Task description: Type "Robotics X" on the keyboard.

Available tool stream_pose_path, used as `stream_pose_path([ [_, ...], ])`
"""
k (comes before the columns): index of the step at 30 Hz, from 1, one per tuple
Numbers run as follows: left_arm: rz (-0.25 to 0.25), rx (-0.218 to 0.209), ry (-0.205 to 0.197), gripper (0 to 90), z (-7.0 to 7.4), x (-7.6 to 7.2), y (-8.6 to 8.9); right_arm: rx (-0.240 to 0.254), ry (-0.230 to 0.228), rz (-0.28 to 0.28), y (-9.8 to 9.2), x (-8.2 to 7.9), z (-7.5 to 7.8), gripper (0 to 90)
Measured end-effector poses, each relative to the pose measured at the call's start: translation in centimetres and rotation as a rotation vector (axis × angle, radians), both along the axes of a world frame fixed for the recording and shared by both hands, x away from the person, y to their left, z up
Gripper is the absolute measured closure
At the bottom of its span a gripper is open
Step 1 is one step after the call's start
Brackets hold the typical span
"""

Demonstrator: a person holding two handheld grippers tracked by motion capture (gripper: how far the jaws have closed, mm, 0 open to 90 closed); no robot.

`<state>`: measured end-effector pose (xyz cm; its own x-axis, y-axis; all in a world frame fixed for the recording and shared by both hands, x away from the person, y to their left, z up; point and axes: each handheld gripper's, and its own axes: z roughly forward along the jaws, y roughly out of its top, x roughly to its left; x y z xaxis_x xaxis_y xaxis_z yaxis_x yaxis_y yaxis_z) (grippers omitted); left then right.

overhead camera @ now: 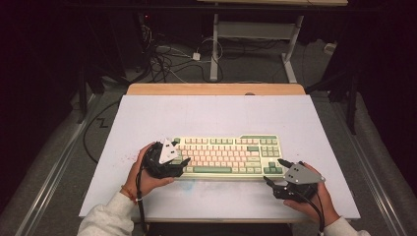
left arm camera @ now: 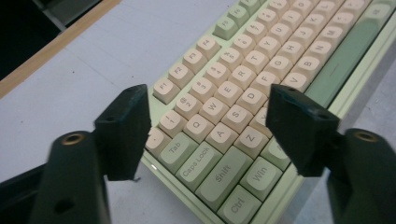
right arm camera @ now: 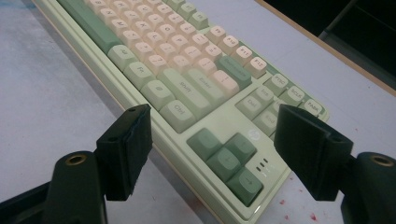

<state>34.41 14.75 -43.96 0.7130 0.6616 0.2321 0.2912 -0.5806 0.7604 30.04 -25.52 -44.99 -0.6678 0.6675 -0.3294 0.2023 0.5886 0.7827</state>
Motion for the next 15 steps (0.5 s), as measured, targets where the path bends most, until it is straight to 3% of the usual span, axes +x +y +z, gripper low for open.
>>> stream_pose_path([
  [6,0.012,-0.030,-0.019,18.5,-0.5,-1.2,0.5,0.002,0.000,-0.001,0.0,0.0,0.0,27.9],
  [12,0.027,-0.060,-0.015,18.8,-1.0,-2.2,1.0,0.002,0.000,0.000,0.1,0.0,0.0,27.9],
  [15,0.032,-0.076,-0.011,24.2,-1.2,-2.6,1.2,0.003,0.000,0.002,0.1,-0.1,0.0,27.9],
])
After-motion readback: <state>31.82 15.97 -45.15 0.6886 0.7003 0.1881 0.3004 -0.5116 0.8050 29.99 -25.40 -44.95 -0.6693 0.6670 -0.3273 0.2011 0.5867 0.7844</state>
